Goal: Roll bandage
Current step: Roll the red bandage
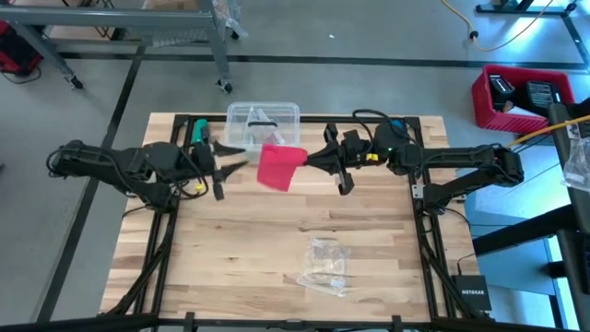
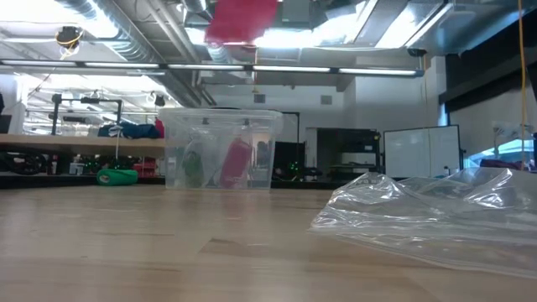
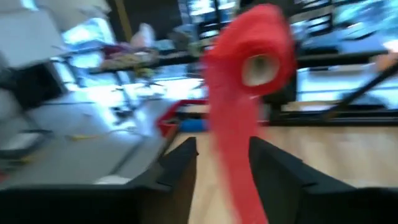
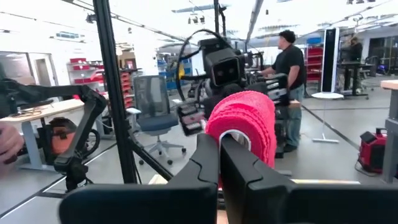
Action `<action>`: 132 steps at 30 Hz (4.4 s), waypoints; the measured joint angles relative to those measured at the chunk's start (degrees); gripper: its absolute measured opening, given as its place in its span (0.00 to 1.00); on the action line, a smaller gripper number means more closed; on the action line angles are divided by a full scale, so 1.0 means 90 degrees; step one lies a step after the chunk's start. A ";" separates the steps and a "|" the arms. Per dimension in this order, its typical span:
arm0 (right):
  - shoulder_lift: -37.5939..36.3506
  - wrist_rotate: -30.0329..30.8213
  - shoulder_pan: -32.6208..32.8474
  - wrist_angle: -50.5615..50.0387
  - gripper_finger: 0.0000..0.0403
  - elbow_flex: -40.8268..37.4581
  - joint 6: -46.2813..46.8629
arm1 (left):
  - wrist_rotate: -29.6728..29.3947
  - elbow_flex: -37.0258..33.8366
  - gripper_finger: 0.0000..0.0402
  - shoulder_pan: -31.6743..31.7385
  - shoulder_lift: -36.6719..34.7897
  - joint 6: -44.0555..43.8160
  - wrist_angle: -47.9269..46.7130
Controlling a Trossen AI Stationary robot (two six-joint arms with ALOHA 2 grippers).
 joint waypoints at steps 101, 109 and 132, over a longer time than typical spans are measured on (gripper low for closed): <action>0.0141 -0.0352 0.0177 0.1092 0.02 0.0005 0.0131 | 0.0244 0.0000 0.23 0.0778 0.2569 0.1271 0.3025; 0.0138 -0.0156 0.0175 0.1045 0.02 0.0010 0.0090 | 0.0234 -0.0002 0.46 0.0215 0.2210 0.1659 0.2814; 0.0136 0.0117 0.0170 -0.0048 0.02 0.0010 -0.0398 | -0.1790 0.0000 0.49 -0.0674 0.1018 0.3789 0.1732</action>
